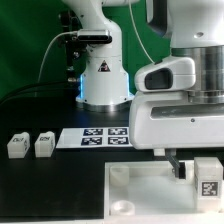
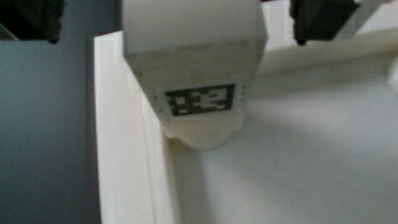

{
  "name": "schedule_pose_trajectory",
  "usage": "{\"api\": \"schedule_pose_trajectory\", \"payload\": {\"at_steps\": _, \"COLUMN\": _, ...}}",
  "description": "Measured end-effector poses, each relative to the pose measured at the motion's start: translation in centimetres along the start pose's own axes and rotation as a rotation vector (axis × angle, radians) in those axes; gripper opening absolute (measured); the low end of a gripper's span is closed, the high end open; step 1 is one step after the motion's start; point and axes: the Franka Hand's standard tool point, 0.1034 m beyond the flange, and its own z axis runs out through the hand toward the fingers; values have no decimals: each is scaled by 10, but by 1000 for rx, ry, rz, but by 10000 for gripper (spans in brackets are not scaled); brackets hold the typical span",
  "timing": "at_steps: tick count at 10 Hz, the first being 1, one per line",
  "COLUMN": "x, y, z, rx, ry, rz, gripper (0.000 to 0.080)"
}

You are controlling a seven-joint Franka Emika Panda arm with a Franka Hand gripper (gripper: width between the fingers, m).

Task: Assemble one leg

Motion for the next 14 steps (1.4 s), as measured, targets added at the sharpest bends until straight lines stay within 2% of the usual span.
{"api": "schedule_pose_trajectory", "payload": {"at_steps": 1, "x": 0, "y": 0, "z": 0, "rx": 2, "ry": 0, "rz": 72, "gripper": 648}}
{"api": "schedule_pose_trajectory", "payload": {"at_steps": 3, "x": 0, "y": 0, "z": 0, "rx": 2, "ry": 0, "rz": 129, "gripper": 390}}
{"api": "schedule_pose_trajectory", "payload": {"at_steps": 4, "x": 0, "y": 0, "z": 0, "rx": 2, "ry": -1, "rz": 223, "gripper": 390}}
{"api": "schedule_pose_trajectory", "payload": {"at_steps": 5, "x": 0, "y": 4, "z": 1, "rx": -3, "ry": -2, "rz": 342, "gripper": 300}}
{"api": "schedule_pose_trajectory", "payload": {"at_steps": 6, "x": 0, "y": 5, "z": 1, "rx": -4, "ry": -2, "rz": 401, "gripper": 299}}
{"api": "schedule_pose_trajectory", "payload": {"at_steps": 7, "x": 1, "y": 8, "z": 1, "rx": 0, "ry": -15, "rz": 577, "gripper": 299}}
{"api": "schedule_pose_trajectory", "payload": {"at_steps": 9, "x": 0, "y": 7, "z": -1, "rx": -10, "ry": -84, "rz": 1051, "gripper": 295}}
{"api": "schedule_pose_trajectory", "payload": {"at_steps": 10, "x": 0, "y": 9, "z": -1, "rx": 20, "ry": -124, "rz": 1245, "gripper": 294}}
{"api": "schedule_pose_trajectory", "payload": {"at_steps": 11, "x": 1, "y": 11, "z": -3, "rx": 33, "ry": -158, "rz": 1395, "gripper": 294}}
{"api": "schedule_pose_trajectory", "payload": {"at_steps": 14, "x": 1, "y": 14, "z": -2, "rx": 12, "ry": -169, "rz": 1676, "gripper": 294}}
